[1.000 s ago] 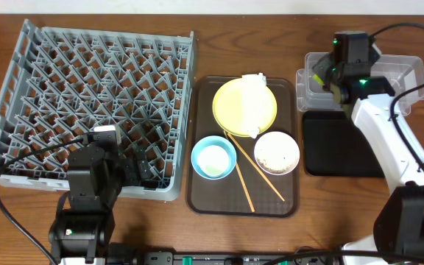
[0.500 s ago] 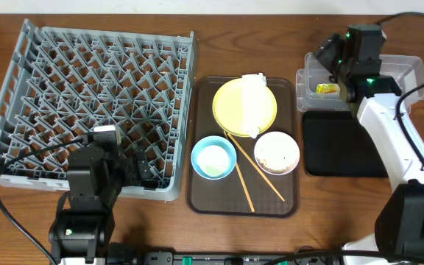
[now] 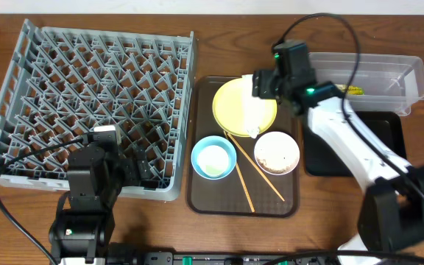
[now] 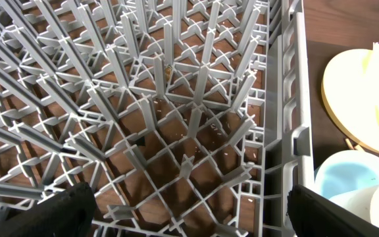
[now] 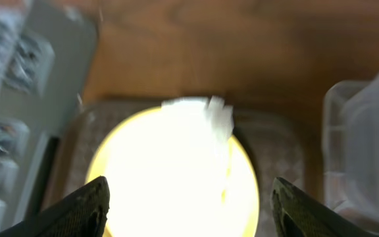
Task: Sort waste into correct bins and load items into the dishwasher
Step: 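Grasp the white plastic bag on the yellow plate with the right gripper, then move the bag with the right gripper and release it into the clear bin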
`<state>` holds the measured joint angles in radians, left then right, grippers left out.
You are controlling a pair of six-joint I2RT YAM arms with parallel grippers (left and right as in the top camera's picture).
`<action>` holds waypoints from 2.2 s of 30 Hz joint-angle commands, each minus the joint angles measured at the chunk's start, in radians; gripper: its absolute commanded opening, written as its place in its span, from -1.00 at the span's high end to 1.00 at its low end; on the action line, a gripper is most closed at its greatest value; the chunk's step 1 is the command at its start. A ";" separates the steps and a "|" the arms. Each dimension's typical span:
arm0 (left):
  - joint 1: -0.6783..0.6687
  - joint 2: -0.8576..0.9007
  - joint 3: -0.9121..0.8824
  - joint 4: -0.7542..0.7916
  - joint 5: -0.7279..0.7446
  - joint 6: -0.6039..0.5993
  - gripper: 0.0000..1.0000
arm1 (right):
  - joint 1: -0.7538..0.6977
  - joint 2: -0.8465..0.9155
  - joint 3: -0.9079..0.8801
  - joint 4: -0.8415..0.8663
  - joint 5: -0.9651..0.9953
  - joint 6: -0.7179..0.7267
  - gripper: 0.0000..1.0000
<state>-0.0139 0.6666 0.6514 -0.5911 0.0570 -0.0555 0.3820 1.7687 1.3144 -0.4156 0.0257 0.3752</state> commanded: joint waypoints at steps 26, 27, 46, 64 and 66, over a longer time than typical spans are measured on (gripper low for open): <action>0.005 -0.002 0.025 -0.015 0.003 -0.009 -0.92 | 0.034 0.152 0.008 0.026 0.046 0.084 0.98; 0.005 -0.002 0.025 -0.015 0.003 -0.009 -0.91 | 0.019 0.122 0.008 0.036 0.046 0.085 0.98; 0.005 -0.002 0.025 -0.015 0.003 -0.009 -0.92 | -0.386 -0.060 0.008 -0.003 0.176 0.657 0.12; 0.005 -0.002 0.025 -0.015 0.003 -0.009 -0.92 | -0.359 -0.157 0.008 -0.089 -0.178 0.002 -0.67; 0.005 -0.002 0.025 -0.015 0.003 -0.009 -0.92 | -0.327 -0.193 0.008 -0.159 -0.198 -0.084 -0.68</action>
<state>-0.0139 0.6666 0.6518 -0.6033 0.0570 -0.0555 0.0120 1.6566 1.3140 -0.5423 -0.1081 0.4709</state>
